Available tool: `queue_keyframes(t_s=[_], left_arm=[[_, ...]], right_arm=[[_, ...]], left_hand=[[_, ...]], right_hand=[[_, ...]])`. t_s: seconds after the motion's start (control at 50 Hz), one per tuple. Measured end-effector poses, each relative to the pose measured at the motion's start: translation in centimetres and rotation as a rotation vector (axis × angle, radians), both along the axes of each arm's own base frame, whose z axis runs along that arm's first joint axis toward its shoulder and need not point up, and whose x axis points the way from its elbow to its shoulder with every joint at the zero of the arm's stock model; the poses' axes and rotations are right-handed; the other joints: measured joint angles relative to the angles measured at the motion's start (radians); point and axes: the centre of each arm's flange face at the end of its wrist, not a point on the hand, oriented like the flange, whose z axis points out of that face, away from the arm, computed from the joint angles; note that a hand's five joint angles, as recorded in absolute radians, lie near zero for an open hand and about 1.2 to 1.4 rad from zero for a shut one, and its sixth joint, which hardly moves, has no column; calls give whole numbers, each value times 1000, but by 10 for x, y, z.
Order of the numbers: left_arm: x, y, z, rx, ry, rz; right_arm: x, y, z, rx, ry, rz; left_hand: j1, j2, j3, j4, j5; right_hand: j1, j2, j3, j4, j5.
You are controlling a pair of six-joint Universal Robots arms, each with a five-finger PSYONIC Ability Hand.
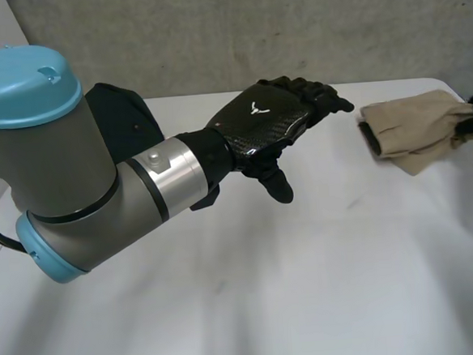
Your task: Fold the laundry.
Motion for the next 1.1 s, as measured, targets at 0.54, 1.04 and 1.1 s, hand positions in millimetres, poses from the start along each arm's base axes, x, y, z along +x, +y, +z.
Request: queue_keyframes(t_s=[0.54,1.04,1.1], left_arm=[[-7,10,6,-27,22,11],[88,-125,16,-266,16,770],[112,-158,-5,-354,-94,887]], right_arm=[[-63,-1,10,57,59,-110],[114,155,120,-391,676,519],[130,181,103,-319,712,631]], left_hand=[[0,0,0,0,0],[-2,0,0,0,0],[-2,0,0,0,0]], right_hand=[[-810,-894,-934,-985,-860],[-810,-894,-934,-986,-860],[-810,-894,-934,-986,-860]])
